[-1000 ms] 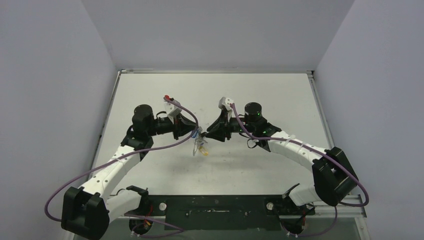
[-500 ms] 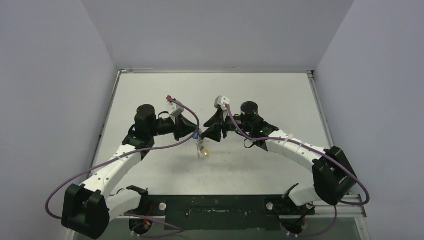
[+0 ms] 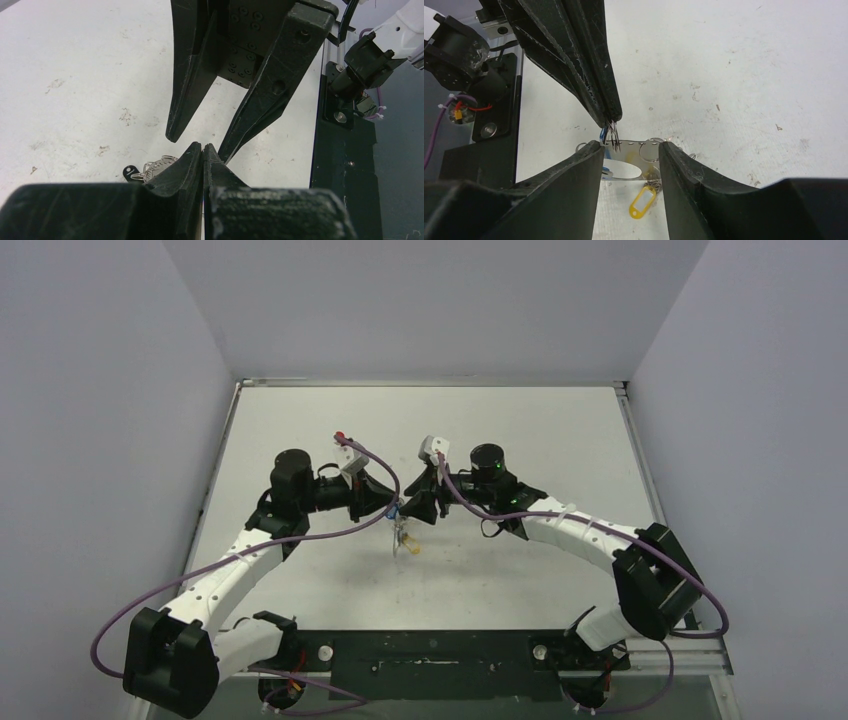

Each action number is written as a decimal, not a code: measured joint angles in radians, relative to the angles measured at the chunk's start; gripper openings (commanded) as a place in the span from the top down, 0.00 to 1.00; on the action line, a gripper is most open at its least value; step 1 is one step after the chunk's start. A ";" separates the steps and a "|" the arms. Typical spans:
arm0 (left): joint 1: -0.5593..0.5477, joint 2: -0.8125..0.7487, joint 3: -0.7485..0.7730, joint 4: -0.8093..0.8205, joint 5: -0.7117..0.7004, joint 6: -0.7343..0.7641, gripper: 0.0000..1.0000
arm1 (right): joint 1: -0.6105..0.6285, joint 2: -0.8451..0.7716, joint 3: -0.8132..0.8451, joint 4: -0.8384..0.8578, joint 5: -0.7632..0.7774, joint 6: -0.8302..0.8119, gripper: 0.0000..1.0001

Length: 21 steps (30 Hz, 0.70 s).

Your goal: Put the keys on the keyring

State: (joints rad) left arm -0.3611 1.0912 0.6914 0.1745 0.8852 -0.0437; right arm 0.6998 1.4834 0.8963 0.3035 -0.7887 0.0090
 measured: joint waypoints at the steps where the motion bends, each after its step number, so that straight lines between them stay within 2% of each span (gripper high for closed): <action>1: 0.000 0.000 0.000 -0.001 0.000 0.000 1.00 | -0.003 0.000 0.000 0.000 0.000 -0.003 0.57; 11: 0.000 0.001 0.000 -0.007 -0.003 0.003 1.00 | -0.032 0.002 -0.001 0.002 -0.030 -0.040 0.62; 21: -0.003 0.001 0.000 -0.007 -0.007 0.004 1.00 | -0.033 0.047 -0.001 0.024 -0.118 -0.051 0.59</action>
State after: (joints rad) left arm -0.3637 1.0924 0.6918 0.1673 0.8780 -0.0395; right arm 0.6670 1.5299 0.8955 0.3275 -0.9070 -0.0418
